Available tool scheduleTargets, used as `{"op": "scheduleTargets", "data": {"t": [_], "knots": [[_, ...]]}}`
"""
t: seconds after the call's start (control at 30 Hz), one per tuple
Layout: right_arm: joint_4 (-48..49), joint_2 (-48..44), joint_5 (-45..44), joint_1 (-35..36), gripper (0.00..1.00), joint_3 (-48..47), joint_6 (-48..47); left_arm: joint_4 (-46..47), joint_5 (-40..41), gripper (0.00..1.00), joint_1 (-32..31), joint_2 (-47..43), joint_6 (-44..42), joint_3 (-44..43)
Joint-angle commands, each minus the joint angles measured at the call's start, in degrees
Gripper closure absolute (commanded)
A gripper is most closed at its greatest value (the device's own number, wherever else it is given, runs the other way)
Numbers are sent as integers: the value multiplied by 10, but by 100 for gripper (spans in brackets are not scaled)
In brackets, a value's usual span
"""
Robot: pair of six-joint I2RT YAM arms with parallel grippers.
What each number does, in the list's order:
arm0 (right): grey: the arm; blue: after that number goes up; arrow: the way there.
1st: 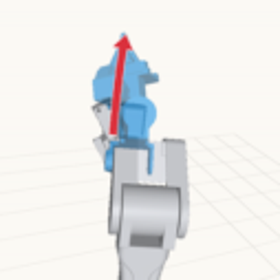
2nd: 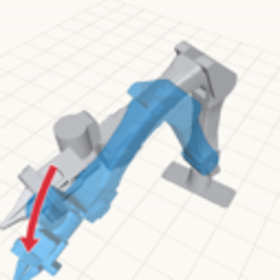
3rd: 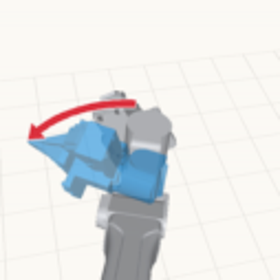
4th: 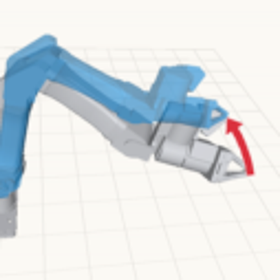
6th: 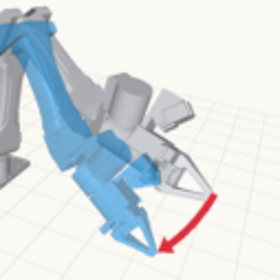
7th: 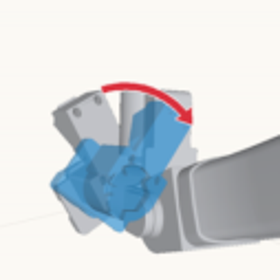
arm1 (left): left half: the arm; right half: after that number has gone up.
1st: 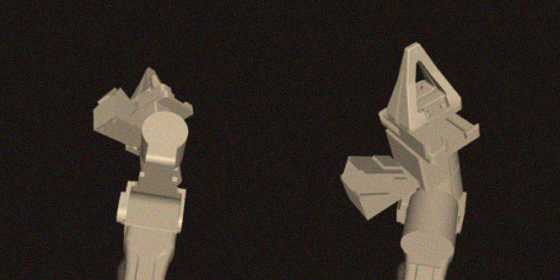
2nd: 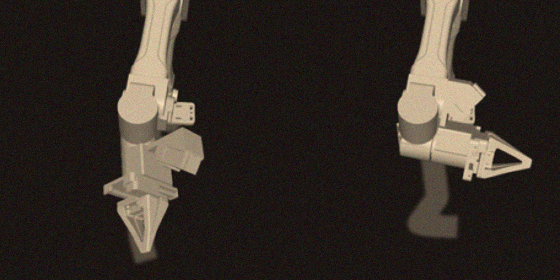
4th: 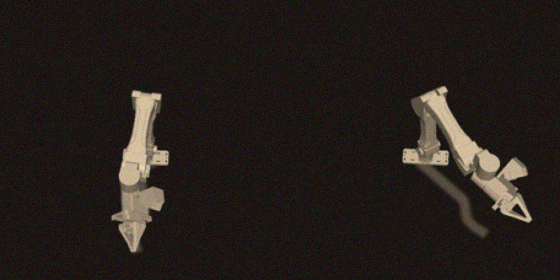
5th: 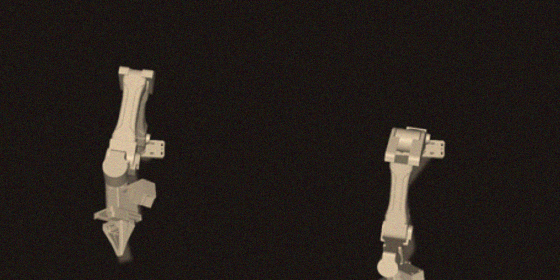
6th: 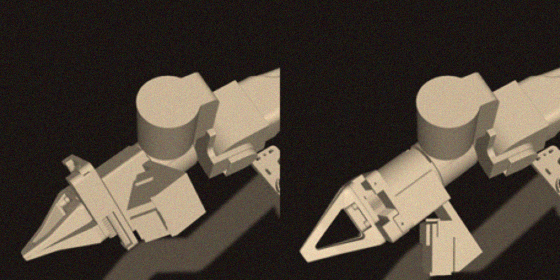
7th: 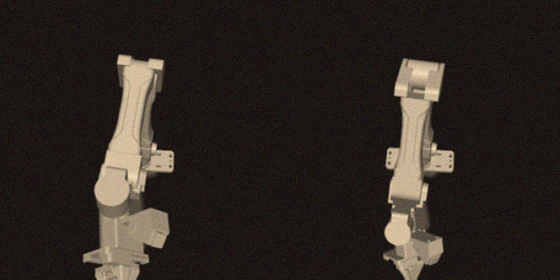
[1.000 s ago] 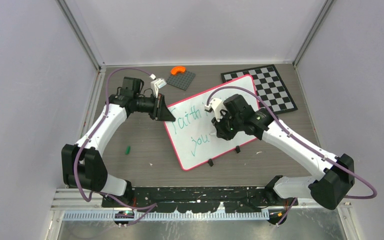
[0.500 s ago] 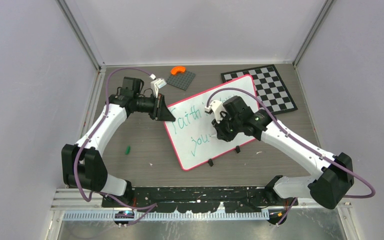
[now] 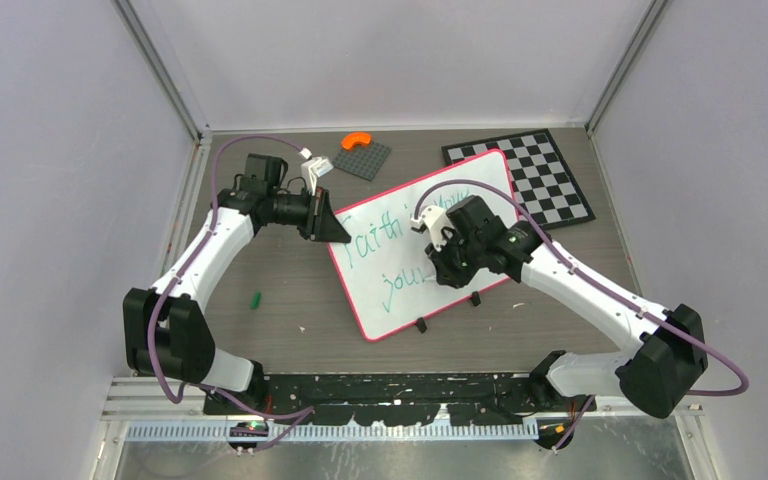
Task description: Write a sentence on the whiteboard
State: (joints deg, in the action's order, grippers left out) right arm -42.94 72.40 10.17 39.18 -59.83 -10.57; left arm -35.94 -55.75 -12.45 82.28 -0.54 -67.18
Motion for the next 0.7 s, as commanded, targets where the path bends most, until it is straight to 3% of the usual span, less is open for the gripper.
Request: {"op": "scheduleTargets", "data": {"t": [0.0, 0.37, 0.67], "knots": [[30, 4, -22, -18, 100, -44, 0, -4, 68, 100, -3, 11, -27, -1], [-8, -12, 22, -36, 100, -56, -10, -3, 65, 100, -3, 15, -27, -3], [4, -9, 5, -36, 100, -59, -13, -3, 64, 100, -3, 16, -26, -4]]}}
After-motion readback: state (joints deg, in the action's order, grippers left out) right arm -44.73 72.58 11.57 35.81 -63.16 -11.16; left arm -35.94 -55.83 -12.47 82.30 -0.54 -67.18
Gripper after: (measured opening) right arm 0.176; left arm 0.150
